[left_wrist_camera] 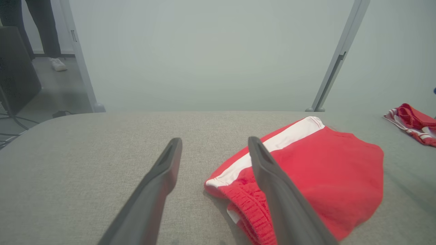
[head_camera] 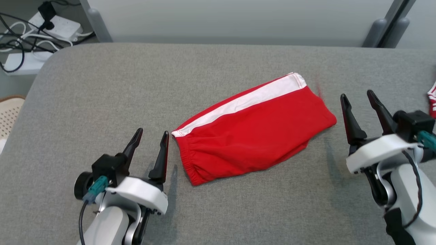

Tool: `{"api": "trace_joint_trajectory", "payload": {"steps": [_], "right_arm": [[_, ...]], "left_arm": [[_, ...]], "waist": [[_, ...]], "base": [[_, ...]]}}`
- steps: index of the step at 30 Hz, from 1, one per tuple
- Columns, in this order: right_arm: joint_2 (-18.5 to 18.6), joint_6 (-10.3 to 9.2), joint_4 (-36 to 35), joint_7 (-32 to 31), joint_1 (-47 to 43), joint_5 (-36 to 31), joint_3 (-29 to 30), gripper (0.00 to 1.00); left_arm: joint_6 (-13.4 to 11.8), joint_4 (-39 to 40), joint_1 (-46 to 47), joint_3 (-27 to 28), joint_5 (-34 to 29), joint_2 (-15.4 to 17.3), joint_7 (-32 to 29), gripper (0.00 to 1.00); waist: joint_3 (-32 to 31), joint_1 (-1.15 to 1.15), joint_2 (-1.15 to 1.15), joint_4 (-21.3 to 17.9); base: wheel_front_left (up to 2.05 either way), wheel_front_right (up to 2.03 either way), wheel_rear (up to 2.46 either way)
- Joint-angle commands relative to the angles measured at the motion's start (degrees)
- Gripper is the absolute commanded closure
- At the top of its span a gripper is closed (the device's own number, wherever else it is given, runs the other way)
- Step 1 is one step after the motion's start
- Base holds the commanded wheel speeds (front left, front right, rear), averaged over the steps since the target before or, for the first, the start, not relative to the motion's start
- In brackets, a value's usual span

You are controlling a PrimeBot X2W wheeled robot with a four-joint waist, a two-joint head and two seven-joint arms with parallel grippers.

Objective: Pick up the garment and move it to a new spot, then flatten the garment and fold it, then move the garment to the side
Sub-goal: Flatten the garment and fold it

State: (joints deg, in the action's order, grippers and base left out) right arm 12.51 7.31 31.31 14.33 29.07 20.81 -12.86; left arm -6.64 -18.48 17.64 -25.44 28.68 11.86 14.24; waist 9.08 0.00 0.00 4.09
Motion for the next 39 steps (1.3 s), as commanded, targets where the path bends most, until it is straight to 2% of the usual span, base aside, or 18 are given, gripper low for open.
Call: {"api": "trace_joint_trajectory", "payload": {"steps": [1, 9, 17, 22, 25, 30, 32, 39], "right_arm": [[-0.5, 0.18, -3.4, 0.7, -2.1, -0.7, 0.6, 0.00], [-3.5, 0.18, -12.6, 0.7, -14.3, -3.4, 6.8, 0.00], [-4.6, 0.18, -13.2, 0.7, -18.6, -1.3, 7.6, 0.00], [-4.0, 0.18, -8.5, -0.2, -15.2, 7.3, 5.9, 0.00], [-3.3, 0.18, -5.7, -4.1, -11.6, 15.4, 5.0, 0.00], [-1.0, 0.18, -0.3, -11.3, -5.5, 24.1, 4.3, 0.00], [0.0, 0.18, 2.2, -12.9, -3.0, 26.1, 4.6, 0.00], [2.6, 0.18, 13.2, -17.4, 4.4, 27.2, 4.1, 0.00]], "left_arm": [[-0.4, 2.3, -0.3, 2.6, -0.4, 1.2, 0.7, 0.00], [-1.0, 7.9, -6.8, 5.4, -2.9, 0.7, 0.7, 0.00], [-1.1, 10.9, -11.3, 6.7, -5.5, 0.5, 0.7, 0.00], [-0.6, 12.3, -11.5, 6.6, -6.9, 0.2, 0.7, 0.00], [-0.3, 12.7, -10.9, 6.3, -7.6, -0.1, 0.7, 0.00], [0.2, 13.6, -10.1, 5.4, -8.7, -0.8, 0.8, 0.00], [0.4, 14.1, -9.9, 5.0, -9.1, -1.1, 0.8, 0.00], [1.1, 15.2, -8.8, 4.4, -9.9, -2.3, 0.8, 0.00]], "waist": [[-1.4, 0.00, 0.00, -0.7], [-3.9, 0.00, 0.00, -1.1], [-4.1, 0.00, 0.00, -1.8], [-2.9, 0.00, 0.00, -1.0], [-2.2, 0.00, 0.00, 0.0], [-1.1, 0.00, 0.00, 1.9], [-0.6, 0.00, 0.00, 2.7], [1.7, 0.00, 0.00, 6.0]], "base": [[0.00, 0.00, 0.00], [0.00, 0.00, 0.00], [0.00, 0.00, 0.00], [0.00, 0.00, 0.00], [0.00, 0.00, 0.00], [0.00, 0.00, 0.00], [0.00, 0.00, 0.00], [0.00, 0.00, 0.00]]}}
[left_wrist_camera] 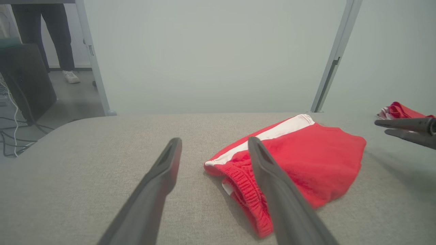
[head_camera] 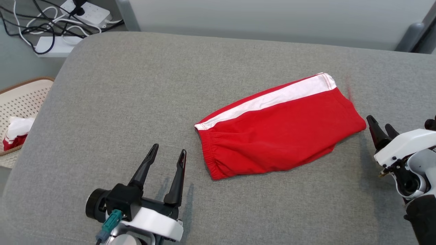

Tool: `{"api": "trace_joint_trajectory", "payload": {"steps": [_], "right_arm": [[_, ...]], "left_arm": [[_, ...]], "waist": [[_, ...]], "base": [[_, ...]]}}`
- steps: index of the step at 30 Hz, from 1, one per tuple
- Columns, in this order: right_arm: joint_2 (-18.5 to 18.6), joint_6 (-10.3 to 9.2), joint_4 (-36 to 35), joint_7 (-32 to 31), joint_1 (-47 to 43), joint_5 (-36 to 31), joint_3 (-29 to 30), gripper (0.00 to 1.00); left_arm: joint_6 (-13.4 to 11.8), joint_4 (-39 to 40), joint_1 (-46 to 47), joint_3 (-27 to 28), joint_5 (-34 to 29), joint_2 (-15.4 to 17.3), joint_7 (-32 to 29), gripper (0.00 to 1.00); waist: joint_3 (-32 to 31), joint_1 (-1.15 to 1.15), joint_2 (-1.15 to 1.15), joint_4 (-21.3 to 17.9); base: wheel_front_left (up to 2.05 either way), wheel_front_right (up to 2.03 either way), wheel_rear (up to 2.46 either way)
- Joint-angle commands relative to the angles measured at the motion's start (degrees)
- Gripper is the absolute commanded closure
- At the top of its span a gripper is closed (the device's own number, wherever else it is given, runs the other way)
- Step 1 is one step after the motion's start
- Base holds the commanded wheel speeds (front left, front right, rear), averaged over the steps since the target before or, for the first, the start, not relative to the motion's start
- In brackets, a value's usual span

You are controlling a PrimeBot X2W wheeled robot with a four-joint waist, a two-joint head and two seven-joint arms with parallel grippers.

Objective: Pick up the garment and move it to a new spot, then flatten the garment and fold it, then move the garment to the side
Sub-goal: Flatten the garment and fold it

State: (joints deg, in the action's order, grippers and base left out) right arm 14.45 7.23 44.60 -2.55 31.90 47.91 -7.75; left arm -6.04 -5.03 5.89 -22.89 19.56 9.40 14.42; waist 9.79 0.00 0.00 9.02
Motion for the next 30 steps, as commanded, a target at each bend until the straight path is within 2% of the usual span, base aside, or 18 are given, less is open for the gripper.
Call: {"api": "trace_joint_trajectory", "payload": {"steps": [1, 11, 12, 13, 14, 15, 24, 30], "right_arm": [[1.0, 0.25, 1.7, -1.2, 2.4, -0.2, -1.3, 0.00], [0.1, 0.25, 11.9, -5.7, 7.9, 2.0, -2.8, 0.00], [-0.1, 0.25, 12.2, -6.0, 8.1, 2.2, -3.1, 0.16], [-0.1, 0.25, 12.6, -6.4, 8.2, 2.4, -3.5, 0.57], [-0.2, 0.25, 12.8, -6.7, 8.3, 2.6, -3.9, 0.75], [-0.2, 0.25, 13.0, -6.7, 8.4, 3.0, -4.0, 1.00], [0.8, 0.25, 12.4, -5.9, 7.8, 5.0, -6.0, 1.00], [1.7, 0.25, 8.9, -1.8, 4.0, 7.6, -6.6, 1.00]], "left_arm": [[0.5, 1.9, 3.2, 1.8, -1.0, -0.1, 0.6, 0.00], [1.2, 1.9, 4.7, 1.8, -2.5, -1.7, 0.6, 0.00], [1.3, 1.9, 4.8, 1.9, -2.6, -1.7, 0.6, 0.00], [1.3, 1.8, 4.8, 2.0, -2.7, -1.8, 0.6, 0.00], [1.4, 1.8, 4.9, 2.1, -2.8, -1.8, 0.6, 0.00], [1.4, 1.8, 4.9, 2.2, -2.9, -1.8, 0.6, 0.00], [1.8, 1.8, 4.9, 2.9, -3.7, -1.8, 0.6, 0.00], [2.0, 1.8, 4.0, 3.3, -4.0, -1.4, 0.6, 0.00]], "waist": [[1.5, 0.00, 0.00, 1.5], [4.1, 0.00, 0.00, 4.4], [4.2, 0.00, 0.00, 4.5], [4.2, 0.00, 0.00, 4.6], [4.2, 0.00, 0.00, 4.6], [4.1, 0.00, 0.00, 4.6], [3.3, 0.00, 0.00, 3.6], [2.1, 0.00, 0.00, 0.9]], "base": [[0.00, 0.00, 0.00], [0.00, 0.00, 0.00], [0.00, 0.00, 0.00], [0.00, 0.00, 0.00], [0.00, 0.00, 0.00], [0.00, 0.00, 0.00], [0.00, 0.00, 0.00], [0.00, 0.00, 0.00]]}}
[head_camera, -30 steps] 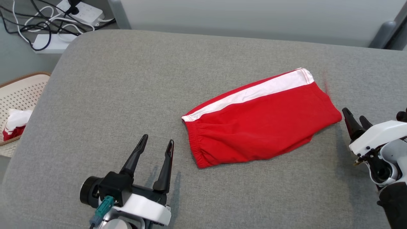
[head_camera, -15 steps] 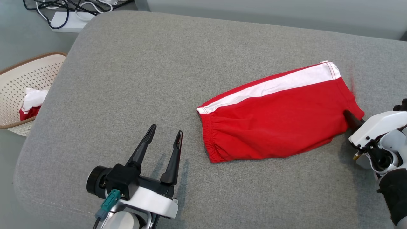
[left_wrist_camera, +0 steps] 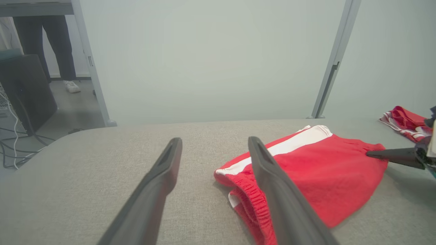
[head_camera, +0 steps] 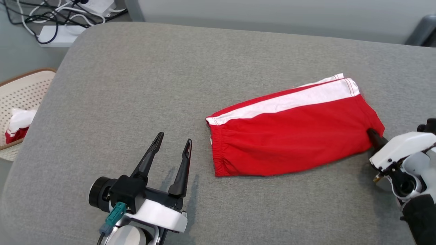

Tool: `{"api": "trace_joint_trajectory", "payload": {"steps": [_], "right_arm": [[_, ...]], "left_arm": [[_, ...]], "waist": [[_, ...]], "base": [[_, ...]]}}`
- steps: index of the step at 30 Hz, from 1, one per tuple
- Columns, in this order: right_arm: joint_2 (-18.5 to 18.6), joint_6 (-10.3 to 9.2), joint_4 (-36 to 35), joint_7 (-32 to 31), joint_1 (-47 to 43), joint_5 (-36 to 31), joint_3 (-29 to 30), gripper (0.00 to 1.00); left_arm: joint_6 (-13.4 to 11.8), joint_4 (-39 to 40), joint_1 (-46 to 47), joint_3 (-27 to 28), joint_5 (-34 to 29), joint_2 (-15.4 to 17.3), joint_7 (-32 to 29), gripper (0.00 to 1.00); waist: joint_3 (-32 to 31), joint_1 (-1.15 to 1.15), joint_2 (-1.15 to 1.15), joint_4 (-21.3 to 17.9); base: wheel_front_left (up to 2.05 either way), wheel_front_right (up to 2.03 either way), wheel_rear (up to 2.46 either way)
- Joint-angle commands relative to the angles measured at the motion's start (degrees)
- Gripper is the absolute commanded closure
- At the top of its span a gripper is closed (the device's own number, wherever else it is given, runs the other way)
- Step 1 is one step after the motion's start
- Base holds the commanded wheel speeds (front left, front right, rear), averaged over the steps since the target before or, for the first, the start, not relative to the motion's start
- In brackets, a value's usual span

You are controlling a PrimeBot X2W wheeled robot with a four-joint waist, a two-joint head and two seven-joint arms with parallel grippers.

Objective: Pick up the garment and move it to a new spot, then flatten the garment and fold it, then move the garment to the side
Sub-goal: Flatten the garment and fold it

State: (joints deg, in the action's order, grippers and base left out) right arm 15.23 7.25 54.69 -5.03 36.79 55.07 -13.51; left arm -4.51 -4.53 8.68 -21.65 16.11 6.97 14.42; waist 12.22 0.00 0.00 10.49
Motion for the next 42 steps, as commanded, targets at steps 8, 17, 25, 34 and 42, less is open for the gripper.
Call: {"api": "trace_joint_trajectory", "payload": {"steps": [8, 17, 25, 34, 42], "right_arm": [[1.7, 0.24, -5.9, 5.4, -8.3, 3.0, -0.4, 1.00], [2.5, 0.24, -12.7, 8.6, -16.0, 2.0, 0.4, 1.00], [2.5, 0.24, -16.9, 7.7, -17.0, -0.7, 2.0, 0.04], [2.2, 0.24, -17.0, 6.5, -16.6, -7.8, 5.0, 0.00], [0.3, 0.24, -21.7, 4.4, -16.7, -14.0, 7.6, 0.00]], "left_arm": [[0.5, 1.0, 0.5, 2.2, -0.9, 1.6, 0.6, 0.00], [0.1, 1.6, -0.3, 2.7, -0.8, 2.4, 0.6, 0.00], [0.7, 1.1, 0.4, 1.8, -0.7, 2.4, 0.4, 0.00], [2.9, -5.6, 9.6, -2.1, -0.2, -0.2, -8.1, 0.00], [3.8, -14.4, 19.5, -3.7, 1.3, -2.5, -13.5, 0.00]], "waist": [[-2.1, 0.00, 0.00, -4.5], [-2.7, 0.00, 0.00, -9.0], [-2.8, 0.00, 0.00, -10.9], [-2.1, 0.00, 0.00, -9.6], [-0.5, 0.00, 0.00, -11.7]], "base": [[0.00, 0.00, 0.00], [0.00, 0.00, 0.00], [0.00, 0.00, 0.00], [0.00, 0.00, 0.00], [0.00, 0.00, 0.00]]}}
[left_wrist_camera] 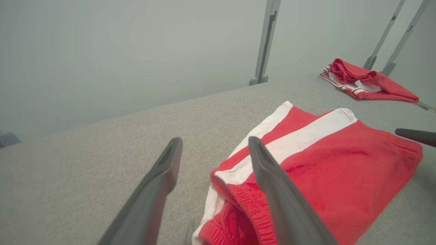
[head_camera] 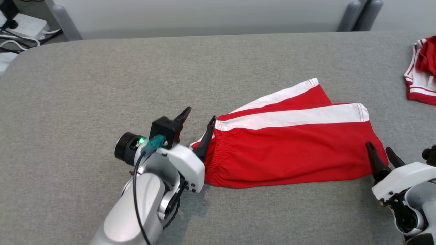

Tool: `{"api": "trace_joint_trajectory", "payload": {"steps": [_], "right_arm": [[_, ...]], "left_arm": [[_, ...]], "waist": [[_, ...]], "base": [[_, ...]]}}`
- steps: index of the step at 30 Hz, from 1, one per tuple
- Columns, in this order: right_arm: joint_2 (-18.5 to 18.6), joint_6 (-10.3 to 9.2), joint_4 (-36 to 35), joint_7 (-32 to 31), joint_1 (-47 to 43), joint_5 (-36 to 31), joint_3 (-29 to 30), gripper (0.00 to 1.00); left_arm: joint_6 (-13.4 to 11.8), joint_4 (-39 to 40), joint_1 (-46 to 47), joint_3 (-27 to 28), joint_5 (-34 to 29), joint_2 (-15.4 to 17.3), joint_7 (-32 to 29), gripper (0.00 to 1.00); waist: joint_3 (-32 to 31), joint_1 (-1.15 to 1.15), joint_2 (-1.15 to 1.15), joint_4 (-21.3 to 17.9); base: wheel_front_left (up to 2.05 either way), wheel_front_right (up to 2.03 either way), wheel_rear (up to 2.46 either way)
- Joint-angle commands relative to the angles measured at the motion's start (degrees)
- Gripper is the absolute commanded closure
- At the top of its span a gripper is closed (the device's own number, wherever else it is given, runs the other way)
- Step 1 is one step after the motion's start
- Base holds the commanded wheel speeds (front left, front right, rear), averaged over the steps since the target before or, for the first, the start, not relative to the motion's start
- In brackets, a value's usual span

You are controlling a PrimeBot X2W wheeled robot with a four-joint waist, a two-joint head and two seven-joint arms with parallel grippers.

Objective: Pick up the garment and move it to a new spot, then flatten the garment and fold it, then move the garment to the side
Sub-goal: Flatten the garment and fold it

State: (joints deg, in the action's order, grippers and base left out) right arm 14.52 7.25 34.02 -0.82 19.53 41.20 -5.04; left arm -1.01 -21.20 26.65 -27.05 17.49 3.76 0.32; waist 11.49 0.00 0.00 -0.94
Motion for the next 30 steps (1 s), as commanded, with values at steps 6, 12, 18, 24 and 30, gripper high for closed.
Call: {"api": "trace_joint_trajectory", "payload": {"steps": [6, 12, 18, 24, 30], "right_arm": [[-3.3, 0.24, -10.3, -5.3, -2.0, -5.7, 3.3, 0.00], [-4.4, 0.24, -12.7, -6.6, -2.8, -7.1, 4.5, 0.00], [-5.1, 0.24, -14.2, -7.4, -3.6, -8.1, 5.8, 0.00], [-5.2, 0.24, -15.5, -7.9, -4.5, -9.1, 7.0, 0.00], [-5.1, 0.24, -16.7, -8.8, -5.9, -10.0, 8.2, 0.00]], "left_arm": [[0.0, -15.4, 12.3, -2.1, 6.2, -0.8, -11.3, 0.00], [0.3, -19.8, 14.4, -3.4, 8.1, -0.9, -10.8, 0.51], [0.8, -21.4, 15.1, -5.2, 11.7, -0.9, -9.5, 1.00], [-0.3, -19.1, 14.1, -5.7, 16.4, -0.9, -4.9, 1.00], [-3.2, -15.1, 10.8, -5.4, 17.5, -0.5, -2.4, 1.00]], "waist": [[3.1, 0.00, 0.00, -5.0], [3.4, 0.00, 0.00, -6.3], [3.3, 0.00, 0.00, -6.3], [2.4, 0.00, 0.00, -4.4], [1.5, 0.00, 0.00, -1.2]], "base": [[0.00, 0.00, 0.00], [0.00, 0.00, 0.00], [0.00, 0.00, 0.00], [0.00, 0.00, 0.00], [0.00, 0.00, 0.00]]}}
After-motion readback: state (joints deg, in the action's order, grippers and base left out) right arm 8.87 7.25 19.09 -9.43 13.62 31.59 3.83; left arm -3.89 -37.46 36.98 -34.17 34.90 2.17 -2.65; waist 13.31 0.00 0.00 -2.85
